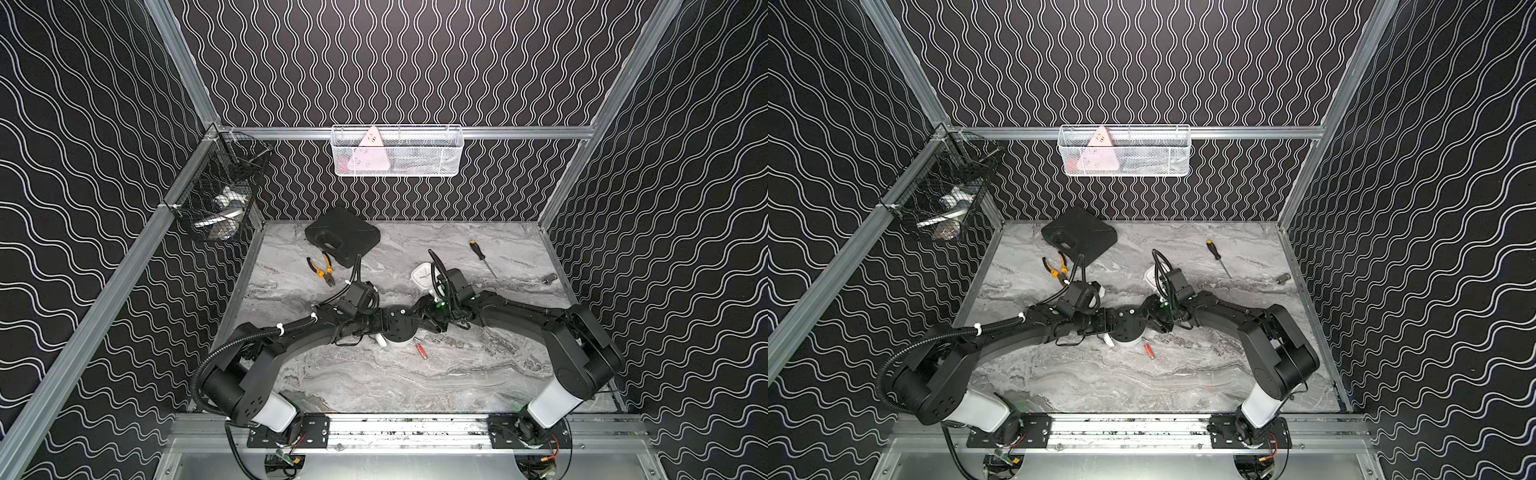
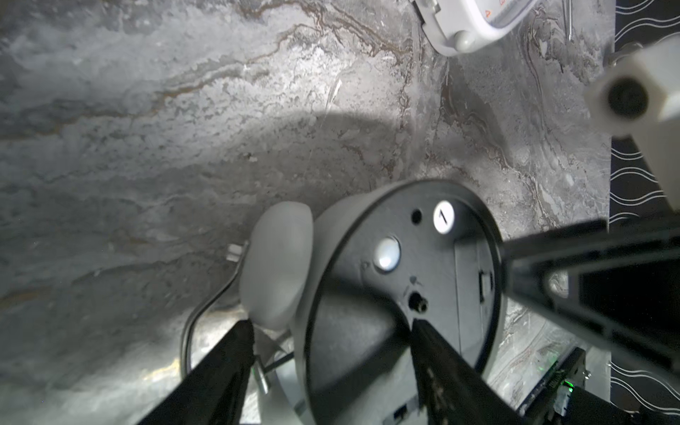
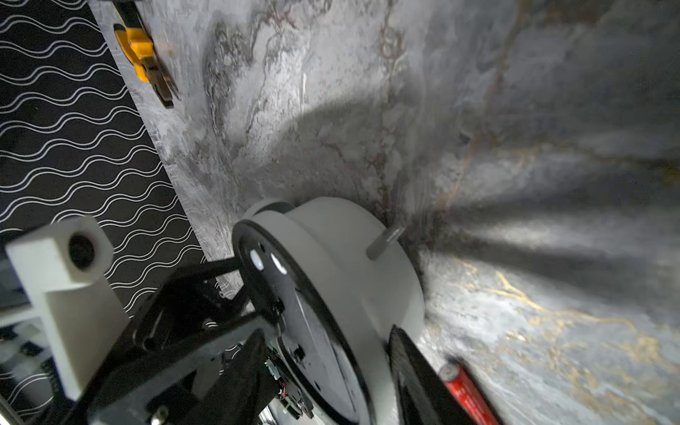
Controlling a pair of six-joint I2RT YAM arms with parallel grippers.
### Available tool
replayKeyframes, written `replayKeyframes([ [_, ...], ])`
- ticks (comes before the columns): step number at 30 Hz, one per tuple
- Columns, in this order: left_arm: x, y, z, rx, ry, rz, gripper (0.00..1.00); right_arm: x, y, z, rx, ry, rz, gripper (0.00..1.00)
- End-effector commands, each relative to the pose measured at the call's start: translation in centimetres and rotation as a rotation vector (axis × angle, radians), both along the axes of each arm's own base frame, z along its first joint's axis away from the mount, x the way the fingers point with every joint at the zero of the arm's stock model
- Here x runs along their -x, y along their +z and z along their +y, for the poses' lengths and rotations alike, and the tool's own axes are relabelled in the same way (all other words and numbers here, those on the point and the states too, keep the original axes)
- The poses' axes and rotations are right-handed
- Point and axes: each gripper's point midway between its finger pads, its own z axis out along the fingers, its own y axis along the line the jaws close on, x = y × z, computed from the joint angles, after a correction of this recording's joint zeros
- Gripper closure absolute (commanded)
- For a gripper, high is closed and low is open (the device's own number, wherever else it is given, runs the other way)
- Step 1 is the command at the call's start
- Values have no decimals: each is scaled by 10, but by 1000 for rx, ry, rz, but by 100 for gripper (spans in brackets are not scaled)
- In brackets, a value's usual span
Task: Insert the battery into the alarm
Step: Adjust the alarm at the center of the board.
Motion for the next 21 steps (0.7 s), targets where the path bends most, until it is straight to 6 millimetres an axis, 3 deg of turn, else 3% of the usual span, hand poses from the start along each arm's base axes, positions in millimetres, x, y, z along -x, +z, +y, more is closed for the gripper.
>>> replayKeyframes([
  [1, 2, 3, 0, 2, 6, 5, 29, -6, 5, 2, 6, 31, -36, 42],
  [7, -1, -6, 3, -21, 30, 27, 32, -4, 5, -15, 77, 12, -61, 32],
  [12, -1, -11, 4, -31, 39, 40, 37, -1, 10, -24, 116, 12, -86, 30],
  [21, 1, -20, 11, -84, 41, 61, 46, -5, 28, -16, 170, 56, -163, 46],
])
